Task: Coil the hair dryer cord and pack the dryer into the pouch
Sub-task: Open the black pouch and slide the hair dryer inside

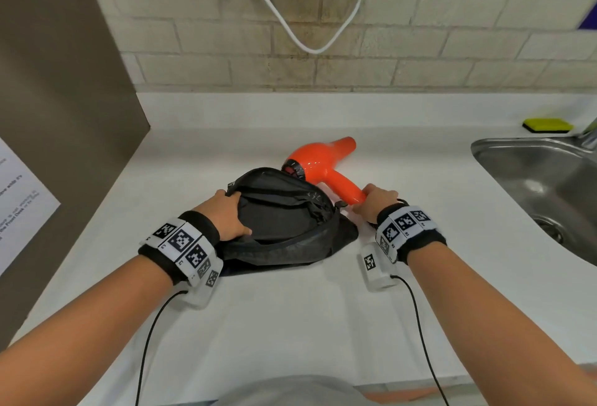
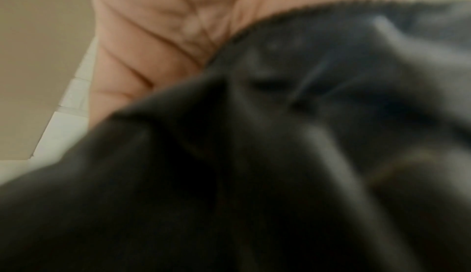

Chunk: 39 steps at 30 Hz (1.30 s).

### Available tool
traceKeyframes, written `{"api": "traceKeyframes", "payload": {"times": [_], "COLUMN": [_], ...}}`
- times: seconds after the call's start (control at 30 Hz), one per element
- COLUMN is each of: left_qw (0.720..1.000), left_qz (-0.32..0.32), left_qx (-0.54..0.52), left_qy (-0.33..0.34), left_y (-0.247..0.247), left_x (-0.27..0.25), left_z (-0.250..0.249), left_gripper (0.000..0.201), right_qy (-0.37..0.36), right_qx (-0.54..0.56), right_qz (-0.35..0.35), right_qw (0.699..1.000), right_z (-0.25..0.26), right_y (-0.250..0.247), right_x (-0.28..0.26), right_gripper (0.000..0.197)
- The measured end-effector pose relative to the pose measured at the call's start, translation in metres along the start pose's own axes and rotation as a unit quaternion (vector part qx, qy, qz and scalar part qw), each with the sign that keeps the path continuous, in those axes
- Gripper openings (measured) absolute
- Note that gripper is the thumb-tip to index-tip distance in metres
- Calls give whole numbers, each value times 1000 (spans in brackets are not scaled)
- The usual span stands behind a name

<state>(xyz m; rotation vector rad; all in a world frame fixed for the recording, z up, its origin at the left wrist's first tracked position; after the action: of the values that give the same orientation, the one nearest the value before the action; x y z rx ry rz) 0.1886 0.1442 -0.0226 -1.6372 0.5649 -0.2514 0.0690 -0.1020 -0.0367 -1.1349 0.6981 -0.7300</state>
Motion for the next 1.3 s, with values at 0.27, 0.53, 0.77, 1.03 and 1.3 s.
{"api": "traceKeyframes", "payload": {"times": [0.27, 0.53, 0.77, 1.03, 1.3], "left_qw": [999, 993, 988, 982, 974], "left_qz": [-22, -58, -67, -53, -36], "left_qx": [-36, -102, -133, -181, -220], "left_qy": [-14, -30, -32, -27, -24], "left_y": [-1, -5, -6, -11, -12], "left_x": [0, 1, 1, 3, 9], "left_z": [-4, -14, -13, -9, -11], "left_gripper": [76, 72, 71, 66, 65], "right_qy": [-25, -45, -59, -79, -154], "right_qx": [85, 45, 78, 254, 543], "right_qz": [26, -14, -23, -87, 5], "right_qw": [996, 998, 995, 960, 825], "right_z": [8, 7, 2, 7, 45], "right_y": [9, 5, 8, -25, -68], "right_x": [4, 12, 23, 22, -12], "right_gripper": [49, 24, 28, 40, 37]}}
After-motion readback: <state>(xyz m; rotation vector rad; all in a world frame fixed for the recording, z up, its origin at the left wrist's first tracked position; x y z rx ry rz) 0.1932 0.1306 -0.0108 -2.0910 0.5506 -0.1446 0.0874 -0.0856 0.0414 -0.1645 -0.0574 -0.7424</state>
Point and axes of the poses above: each hand's wrist, its own x-axis towards the middle knuckle, its own y-axis out of the palm, z = x × y, the point moved 4 cm from there along x, towards the middle knuckle, and after that the axes turned 13 degrees about -z, right-handed, at the moved point
